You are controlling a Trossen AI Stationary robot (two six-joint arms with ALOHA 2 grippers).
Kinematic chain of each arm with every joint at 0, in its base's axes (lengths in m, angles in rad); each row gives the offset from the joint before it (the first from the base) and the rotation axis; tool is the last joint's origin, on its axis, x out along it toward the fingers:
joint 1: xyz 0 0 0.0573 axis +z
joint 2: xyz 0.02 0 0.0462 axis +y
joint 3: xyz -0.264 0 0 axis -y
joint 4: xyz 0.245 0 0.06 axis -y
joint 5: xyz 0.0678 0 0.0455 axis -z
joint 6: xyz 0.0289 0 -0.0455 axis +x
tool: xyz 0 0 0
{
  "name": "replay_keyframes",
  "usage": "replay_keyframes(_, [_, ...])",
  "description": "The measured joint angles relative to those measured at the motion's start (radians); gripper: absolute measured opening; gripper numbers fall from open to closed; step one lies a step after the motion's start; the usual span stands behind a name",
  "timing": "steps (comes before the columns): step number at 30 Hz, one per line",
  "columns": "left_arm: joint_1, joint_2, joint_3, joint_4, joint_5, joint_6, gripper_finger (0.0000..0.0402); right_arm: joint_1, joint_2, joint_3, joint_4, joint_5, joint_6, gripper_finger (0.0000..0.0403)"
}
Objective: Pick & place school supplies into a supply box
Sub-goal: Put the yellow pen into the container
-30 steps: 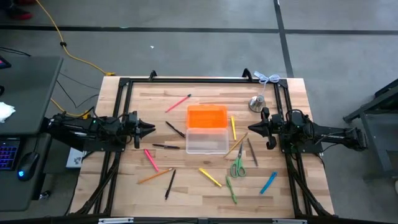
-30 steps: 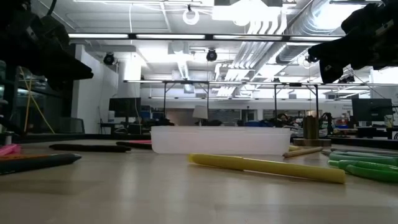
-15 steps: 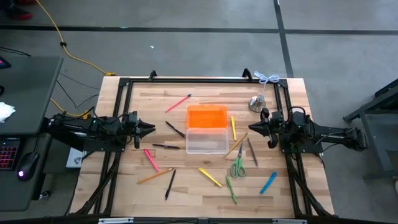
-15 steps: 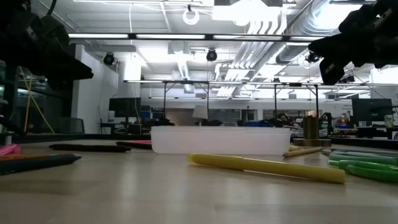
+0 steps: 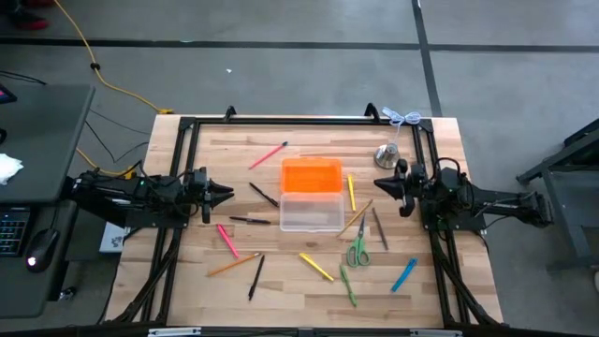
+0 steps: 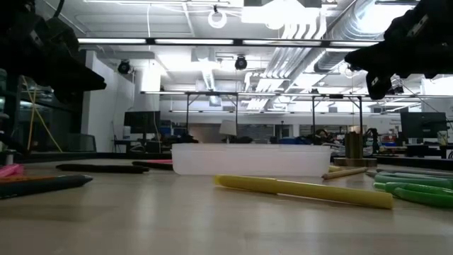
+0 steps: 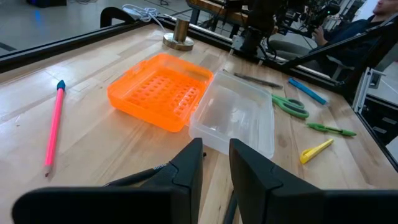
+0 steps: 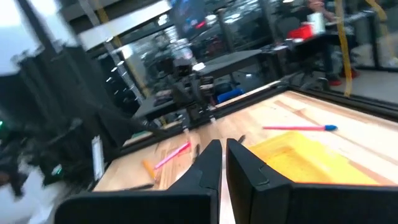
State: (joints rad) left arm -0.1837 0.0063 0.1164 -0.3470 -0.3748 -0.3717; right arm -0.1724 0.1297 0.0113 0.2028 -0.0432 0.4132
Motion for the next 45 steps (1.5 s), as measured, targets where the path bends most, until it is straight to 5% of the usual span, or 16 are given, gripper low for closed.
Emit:
replay_keyframes(15, [0.000,0.000,0.000,0.000,0.000,0.000,0.0111,0.000,0.068,0.203,-0.046,0.066,-0.077,0.0000])
replay_keyframes(35, [0.000,0.000,0.000,-0.001,0.000,0.000,0.0111,0.025,0.701,0.751,-0.454,0.053,-0.193,0.0000])
replay_keyframes(45, [0.000,0.000,0.001,-0.015,0.000,0.000,0.0111,0.025,0.901,0.857,-0.645,0.098,-0.054,0.0000])
